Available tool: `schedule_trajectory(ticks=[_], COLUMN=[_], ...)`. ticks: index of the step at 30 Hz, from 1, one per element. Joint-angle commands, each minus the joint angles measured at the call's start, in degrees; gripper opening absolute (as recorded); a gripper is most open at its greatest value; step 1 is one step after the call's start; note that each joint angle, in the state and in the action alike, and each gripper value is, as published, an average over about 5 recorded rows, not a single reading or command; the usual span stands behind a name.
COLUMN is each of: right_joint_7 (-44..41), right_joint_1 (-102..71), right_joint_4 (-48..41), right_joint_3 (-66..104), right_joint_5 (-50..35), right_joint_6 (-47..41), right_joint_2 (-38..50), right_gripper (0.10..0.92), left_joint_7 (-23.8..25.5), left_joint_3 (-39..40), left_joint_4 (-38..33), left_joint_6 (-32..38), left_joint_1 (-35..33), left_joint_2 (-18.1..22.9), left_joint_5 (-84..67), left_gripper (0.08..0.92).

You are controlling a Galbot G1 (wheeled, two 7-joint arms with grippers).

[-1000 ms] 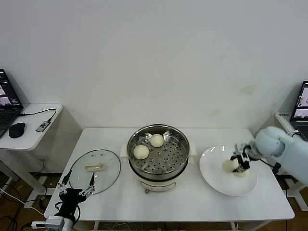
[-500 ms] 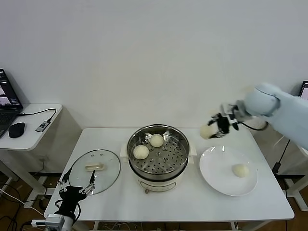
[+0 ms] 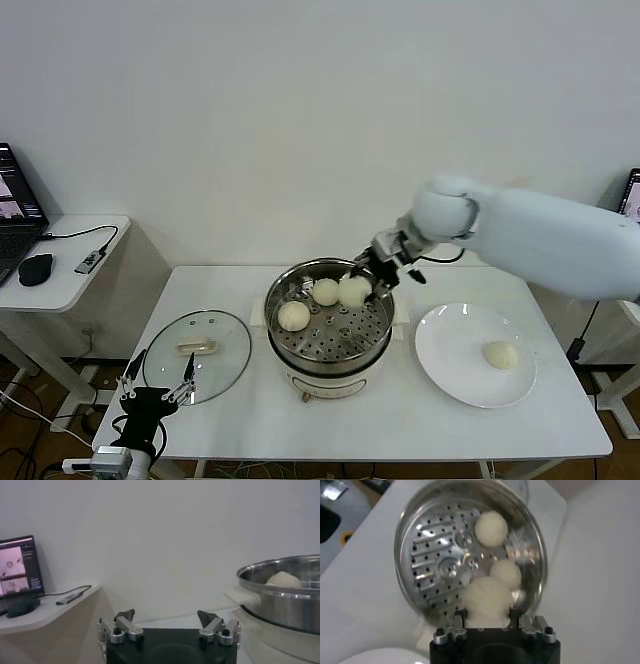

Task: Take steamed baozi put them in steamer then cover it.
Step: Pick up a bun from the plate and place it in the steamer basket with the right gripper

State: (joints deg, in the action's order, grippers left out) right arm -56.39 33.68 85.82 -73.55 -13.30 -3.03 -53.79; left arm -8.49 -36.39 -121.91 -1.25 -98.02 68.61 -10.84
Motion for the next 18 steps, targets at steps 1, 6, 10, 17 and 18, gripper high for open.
schedule_trajectory(ticks=[1, 6, 10, 17, 18], right_joint_7=[-0.56, -1.93, -2.26, -2.21, -2.19], right_joint_1=[0.45, 0.47, 0.18, -0.44, -0.54], right_joint_4=[-1.61, -1.7, -1.99, -2.47, -2.47], right_joint_3=[-4.79, -5.9, -6.62, -6.97, -7.0], right_joint_5=[5.23, 9.37, 11.22, 13.05, 13.06], right_joint_6=[11.4, 14.05, 15.88, 17.85, 17.96], right_joint_2=[-9.0, -10.61, -11.36, -12.07, -12.1], right_gripper=[0.543, 0.543, 0.544, 0.549, 0.549], left_joint_7=[-0.01, -0.05, -0.06, -0.06, -0.06], left_joint_3=[0.07, -0.18, -0.5, -0.52, -0.51], left_joint_4=[-0.11, -0.17, -0.11, -0.06, -0.06], left_joint_6=[0.02, 0.03, 0.06, 0.1, 0.1], left_joint_1=[0.06, 0.07, 0.13, 0.19, 0.19], left_joint_2=[0.22, 0.09, 0.02, 0.22, 0.24], left_joint_5=[-0.04, -0.2, -0.35, -0.34, -0.34], left_gripper=[0.823, 0.823, 0.823, 0.823, 0.823])
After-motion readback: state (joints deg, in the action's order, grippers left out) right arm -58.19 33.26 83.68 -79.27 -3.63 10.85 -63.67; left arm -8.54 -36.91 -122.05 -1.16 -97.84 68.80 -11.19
